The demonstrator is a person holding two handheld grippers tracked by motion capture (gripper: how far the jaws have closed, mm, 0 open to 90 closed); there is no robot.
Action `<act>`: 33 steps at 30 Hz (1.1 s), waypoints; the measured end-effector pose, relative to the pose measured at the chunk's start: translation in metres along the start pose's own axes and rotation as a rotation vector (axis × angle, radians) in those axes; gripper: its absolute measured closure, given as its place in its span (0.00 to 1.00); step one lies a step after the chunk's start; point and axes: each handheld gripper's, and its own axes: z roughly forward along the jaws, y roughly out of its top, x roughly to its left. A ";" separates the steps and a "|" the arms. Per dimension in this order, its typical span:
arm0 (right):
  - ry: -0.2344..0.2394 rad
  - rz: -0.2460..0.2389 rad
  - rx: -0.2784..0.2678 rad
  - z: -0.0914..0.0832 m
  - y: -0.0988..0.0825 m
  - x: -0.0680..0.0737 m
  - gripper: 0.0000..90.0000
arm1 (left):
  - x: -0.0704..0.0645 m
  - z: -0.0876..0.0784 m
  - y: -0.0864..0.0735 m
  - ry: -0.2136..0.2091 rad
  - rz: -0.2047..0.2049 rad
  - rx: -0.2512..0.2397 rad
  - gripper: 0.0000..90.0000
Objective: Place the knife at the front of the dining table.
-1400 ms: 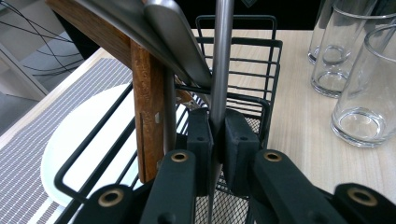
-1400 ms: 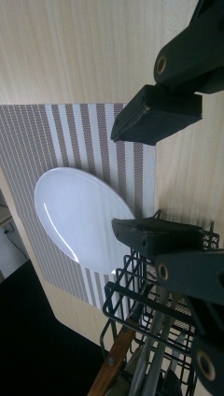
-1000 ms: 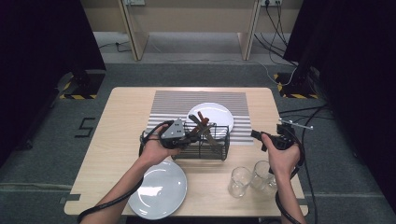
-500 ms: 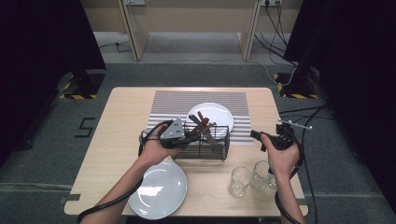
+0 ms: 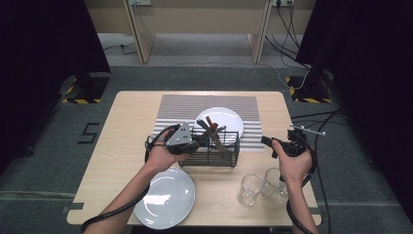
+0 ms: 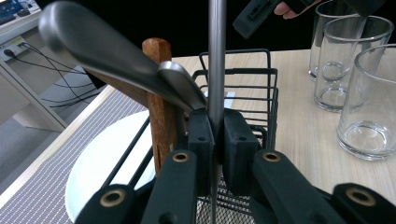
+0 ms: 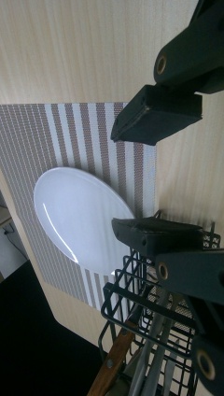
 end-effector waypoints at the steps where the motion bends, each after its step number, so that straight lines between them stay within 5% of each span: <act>1: 0.000 0.000 -0.001 0.000 0.000 0.000 0.56 | 0.000 0.000 0.001 0.001 0.002 0.001 0.92; 33: 0.003 0.001 0.009 0.002 -0.001 0.001 0.56 | 0.005 -0.013 0.011 0.026 -0.012 -0.058 0.92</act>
